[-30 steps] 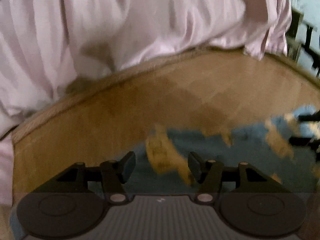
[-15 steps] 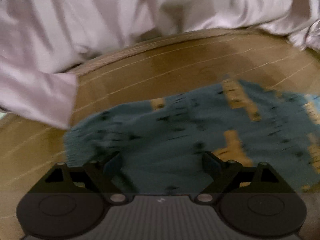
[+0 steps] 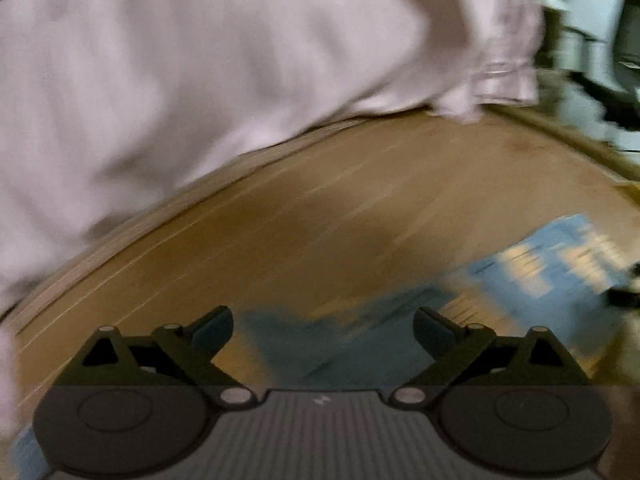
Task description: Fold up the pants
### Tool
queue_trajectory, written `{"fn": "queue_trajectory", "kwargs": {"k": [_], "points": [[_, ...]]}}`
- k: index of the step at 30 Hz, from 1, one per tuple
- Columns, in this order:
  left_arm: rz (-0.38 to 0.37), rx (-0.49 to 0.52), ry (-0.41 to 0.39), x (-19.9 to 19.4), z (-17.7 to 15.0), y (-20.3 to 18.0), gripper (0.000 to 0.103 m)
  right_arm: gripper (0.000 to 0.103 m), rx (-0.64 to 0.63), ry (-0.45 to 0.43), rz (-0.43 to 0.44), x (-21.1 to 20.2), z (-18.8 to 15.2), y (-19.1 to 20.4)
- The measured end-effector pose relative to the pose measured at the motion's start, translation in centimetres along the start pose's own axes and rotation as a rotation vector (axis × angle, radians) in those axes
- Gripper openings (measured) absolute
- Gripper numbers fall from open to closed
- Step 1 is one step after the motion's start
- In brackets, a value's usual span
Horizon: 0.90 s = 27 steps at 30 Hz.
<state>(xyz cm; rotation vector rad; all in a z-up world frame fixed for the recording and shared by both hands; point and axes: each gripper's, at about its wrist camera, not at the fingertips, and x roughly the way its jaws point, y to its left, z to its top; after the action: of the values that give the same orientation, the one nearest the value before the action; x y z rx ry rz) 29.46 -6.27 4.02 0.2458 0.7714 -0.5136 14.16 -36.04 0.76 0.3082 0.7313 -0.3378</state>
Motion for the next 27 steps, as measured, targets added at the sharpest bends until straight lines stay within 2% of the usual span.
{"fn": "queue_trajectory", "kwargs": {"k": [2, 5, 7, 10, 13, 15, 18, 20, 23, 27], "points": [[-0.134, 0.063, -0.007, 1.5, 2.5, -3.0, 0.099, 0.102, 0.062, 0.003, -0.033, -0.1, -0.3, -0.8], [-0.336, 0.189, 0.024, 4.0, 6.4, -7.8, 0.099, 0.102, 0.132, 0.031, -0.07, 0.0, -0.7, -1.6], [-0.421, 0.308, 0.057, 5.9, 8.5, -11.3, 0.099, 0.102, 0.192, 0.036, -0.06, -0.1, -0.7, -2.1], [-0.463, 0.413, 0.16, 8.9, 10.4, -15.5, 0.099, 0.102, 0.31, 0.027, 0.06, -0.8, -0.5, -3.2], [-0.463, 0.451, 0.238, 10.9, 11.0, -18.2, 0.092, 0.098, 0.332, 0.025, 0.111, -1.4, -0.1, -3.4], [-0.469, 0.436, 0.242, 11.8, 11.6, -19.4, 0.091, 0.094, 0.381, 0.039, 0.132, -1.3, 0.1, -3.9], [-0.491, 0.408, 0.191, 12.3, 11.7, -19.2, 0.087, 0.089, 0.433, 0.075, 0.117, -0.8, -0.1, -4.7], [-0.504, 0.41, 0.194, 12.9, 11.7, -19.6, 0.077, 0.089, 0.453, 0.066, 0.125, -0.7, -0.1, -5.2], [-0.537, 0.422, 0.225, 14.2, 11.9, -20.3, 0.054, 0.083, 0.454, 0.061, 0.135, -0.5, 0.0, -5.3], [-0.573, 0.393, 0.247, 15.7, 12.0, -20.6, 0.044, 0.07, 0.452, 0.048, 0.12, -0.1, 0.3, -5.6]]}}
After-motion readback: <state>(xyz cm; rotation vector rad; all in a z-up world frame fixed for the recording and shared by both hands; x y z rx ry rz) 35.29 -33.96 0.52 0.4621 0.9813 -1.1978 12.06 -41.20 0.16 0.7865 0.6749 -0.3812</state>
